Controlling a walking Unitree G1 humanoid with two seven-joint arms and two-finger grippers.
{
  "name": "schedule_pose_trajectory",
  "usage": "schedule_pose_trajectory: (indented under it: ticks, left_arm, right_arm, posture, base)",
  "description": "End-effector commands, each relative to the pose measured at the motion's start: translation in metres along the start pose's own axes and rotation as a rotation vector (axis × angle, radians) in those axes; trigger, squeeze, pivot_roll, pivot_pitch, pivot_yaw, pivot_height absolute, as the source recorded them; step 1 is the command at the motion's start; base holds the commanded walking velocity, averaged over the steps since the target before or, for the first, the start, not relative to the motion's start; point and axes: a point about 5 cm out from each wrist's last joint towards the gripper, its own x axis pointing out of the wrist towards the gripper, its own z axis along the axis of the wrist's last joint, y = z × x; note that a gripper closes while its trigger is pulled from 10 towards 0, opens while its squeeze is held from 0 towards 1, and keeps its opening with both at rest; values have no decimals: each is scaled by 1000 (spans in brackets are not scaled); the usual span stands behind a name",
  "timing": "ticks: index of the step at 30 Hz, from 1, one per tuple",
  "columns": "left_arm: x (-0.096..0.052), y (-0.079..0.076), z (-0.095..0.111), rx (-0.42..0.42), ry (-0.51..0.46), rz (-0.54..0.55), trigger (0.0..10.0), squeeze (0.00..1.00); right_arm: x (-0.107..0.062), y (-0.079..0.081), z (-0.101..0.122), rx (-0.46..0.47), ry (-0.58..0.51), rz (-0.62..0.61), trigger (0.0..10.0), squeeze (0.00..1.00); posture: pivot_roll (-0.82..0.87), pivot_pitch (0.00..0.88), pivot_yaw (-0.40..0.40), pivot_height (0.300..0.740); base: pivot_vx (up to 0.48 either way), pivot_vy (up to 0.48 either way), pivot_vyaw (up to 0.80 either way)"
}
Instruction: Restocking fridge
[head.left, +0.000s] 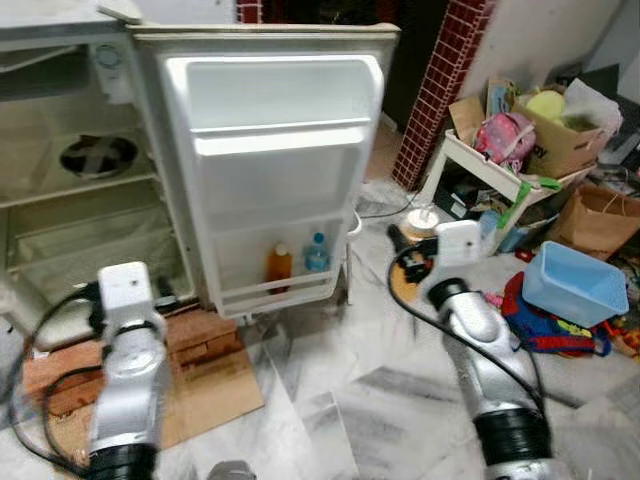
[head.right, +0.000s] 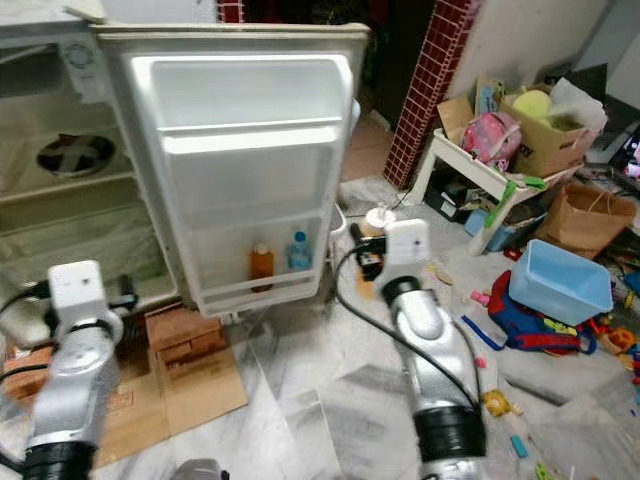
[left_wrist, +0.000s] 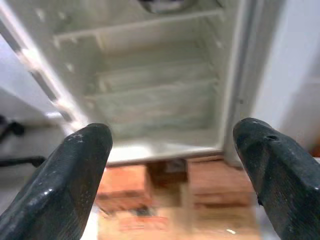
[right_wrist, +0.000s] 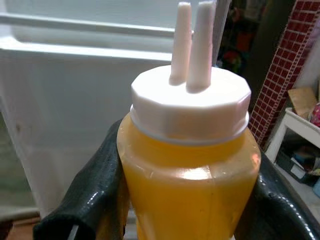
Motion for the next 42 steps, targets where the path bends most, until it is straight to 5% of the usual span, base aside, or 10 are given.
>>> schedule_pose_trajectory:
  ticks: [1, 12, 26, 42]
  left_arm:
    - [-4, -11, 7, 0, -67, -63, 10000, 0]
    - [-20, -7, 27, 92, -385, -204, 10000, 0]
    - [-72, -9, 4, 60, -364, -423, 10000, 0]
    - [-70, -11, 6, 48, -358, -461, 10000, 0]
  right_arm:
    - [-1, -11, 7, -14, -26, -31, 10000, 0]
    - [-3, -13, 10, -9, -48, -27, 10000, 0]
    - [-33, -29, -4, -19, 6, -59, 10000, 0]
    - [-30, -24, 1, -43, -8, -40, 10000, 0]
  posture:
    - [102, 0, -75, 740]
    - [96, 0, -79, 740]
    - [110, 0, -92, 740]
    - [101, 0, -83, 740]
  base:
    - [0, 480, 0]
    - [0, 232, 0]
    - [0, 0, 0]
    - [294, 0, 0]
